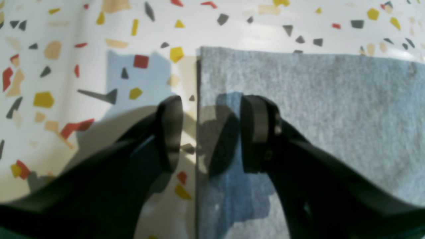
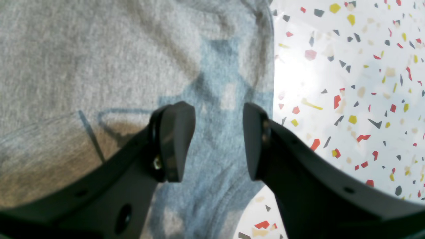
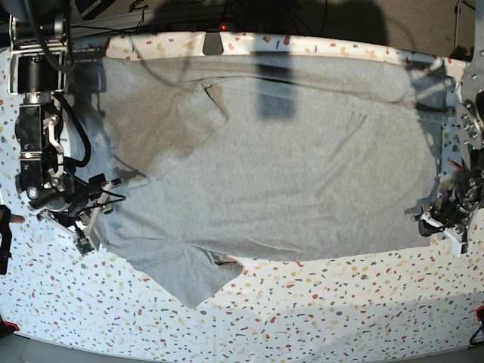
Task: Fold the T-shirt properly
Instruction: 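Grasp the hem corners with both grippers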
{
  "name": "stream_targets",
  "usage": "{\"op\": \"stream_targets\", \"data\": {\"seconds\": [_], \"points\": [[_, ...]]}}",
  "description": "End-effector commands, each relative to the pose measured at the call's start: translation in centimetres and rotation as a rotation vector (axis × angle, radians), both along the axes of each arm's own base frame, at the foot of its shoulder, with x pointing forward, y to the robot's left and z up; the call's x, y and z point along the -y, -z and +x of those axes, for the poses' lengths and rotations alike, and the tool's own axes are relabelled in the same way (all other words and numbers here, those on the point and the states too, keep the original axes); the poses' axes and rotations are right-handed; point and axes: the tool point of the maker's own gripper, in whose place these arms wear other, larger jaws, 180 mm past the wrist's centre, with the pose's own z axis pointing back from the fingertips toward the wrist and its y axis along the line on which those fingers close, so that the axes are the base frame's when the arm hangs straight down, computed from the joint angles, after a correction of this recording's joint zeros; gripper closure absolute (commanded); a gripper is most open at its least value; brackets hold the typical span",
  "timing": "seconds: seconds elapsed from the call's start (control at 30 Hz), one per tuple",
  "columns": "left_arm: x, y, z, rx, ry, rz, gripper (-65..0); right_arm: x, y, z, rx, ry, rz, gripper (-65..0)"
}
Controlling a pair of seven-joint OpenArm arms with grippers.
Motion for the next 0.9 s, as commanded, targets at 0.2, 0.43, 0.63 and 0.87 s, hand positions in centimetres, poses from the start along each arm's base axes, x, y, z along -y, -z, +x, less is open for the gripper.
{"op": "stream_targets", "data": {"seconds": [0.2, 0.43, 0.63, 0.87], "points": [[0.7, 0.0, 0.0, -0.016, 0.028, -0.026, -23.1, 0.9, -1.9, 0.9, 0.043, 0.005, -0.018, -28.0], [3.5, 0.6, -0.1, -0.041, 0.103, -0.083, -23.1, 0.7, -1.8, 0.9, 0.037, 0.004, -0.002, -28.0], [4.0, 0.7, -0.3, -0.049, 0.126, -0.098, -22.9, 0.9, -2.0, 0.9, 0.044, 0.003, -0.005, -28.0], [3.9, 0.0, 0.3, 0.002, 0.117, -0.097, 0.0, 0.4, -2.6, 1.6, 0.094, -0.013, 0.012, -28.0]]}}
